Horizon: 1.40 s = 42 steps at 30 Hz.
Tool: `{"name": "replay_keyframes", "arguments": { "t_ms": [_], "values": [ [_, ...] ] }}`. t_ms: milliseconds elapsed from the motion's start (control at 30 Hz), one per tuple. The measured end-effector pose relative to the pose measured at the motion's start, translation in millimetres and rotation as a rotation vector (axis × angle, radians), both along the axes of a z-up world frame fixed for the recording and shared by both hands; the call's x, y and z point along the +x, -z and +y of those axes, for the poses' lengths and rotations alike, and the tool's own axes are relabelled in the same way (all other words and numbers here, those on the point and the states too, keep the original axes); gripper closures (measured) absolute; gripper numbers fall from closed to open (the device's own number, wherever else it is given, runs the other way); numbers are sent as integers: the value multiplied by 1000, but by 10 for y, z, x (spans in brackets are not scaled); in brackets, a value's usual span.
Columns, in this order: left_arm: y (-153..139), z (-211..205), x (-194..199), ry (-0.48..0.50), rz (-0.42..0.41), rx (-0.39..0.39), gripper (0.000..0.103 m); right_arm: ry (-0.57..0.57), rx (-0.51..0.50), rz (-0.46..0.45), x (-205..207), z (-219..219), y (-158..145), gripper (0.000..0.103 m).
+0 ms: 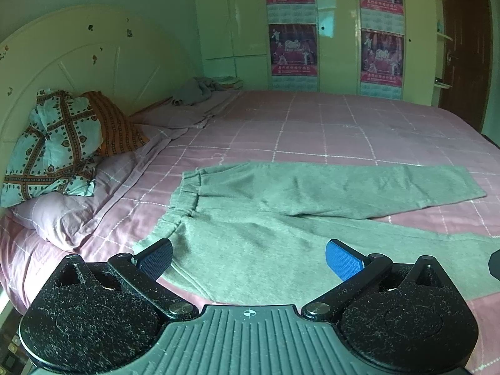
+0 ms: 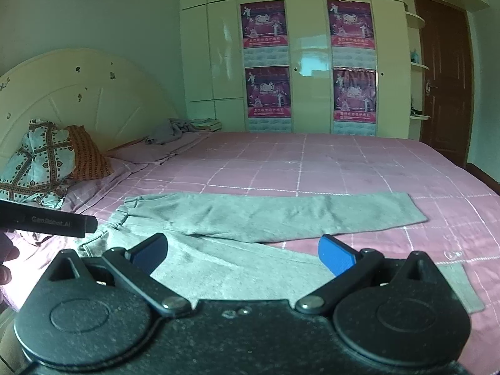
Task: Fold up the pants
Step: 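Lower both tools to the sweatpants waistband and close both grippers on it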
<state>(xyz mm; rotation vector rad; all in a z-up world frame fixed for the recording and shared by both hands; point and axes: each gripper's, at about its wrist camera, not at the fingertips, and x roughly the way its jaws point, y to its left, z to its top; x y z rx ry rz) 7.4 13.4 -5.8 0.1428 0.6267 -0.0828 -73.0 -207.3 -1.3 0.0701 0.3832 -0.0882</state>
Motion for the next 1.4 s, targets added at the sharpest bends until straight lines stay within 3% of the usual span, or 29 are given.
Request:
{"name": "replay_keyframes", "arguments": {
  "t_ms": [400, 567, 1000, 1167, 1400],
  "values": [
    [136, 142, 547, -7, 15, 40, 0, -62, 55, 51, 531, 64, 63, 0],
    [260, 244, 927, -26, 44, 59, 0, -90, 46, 75, 821, 96, 104, 7],
    [810, 652, 2419, -135, 153, 90, 0, -185, 30, 164, 1891, 144, 372, 17],
    [1082, 911, 3064, -222, 215, 38, 0, -223, 21, 204, 2372, 139, 530, 22],
    [1432, 975, 3753, -234, 260, 68, 0, -271, 23, 269, 3081, 86, 806, 23]
  ]
}}
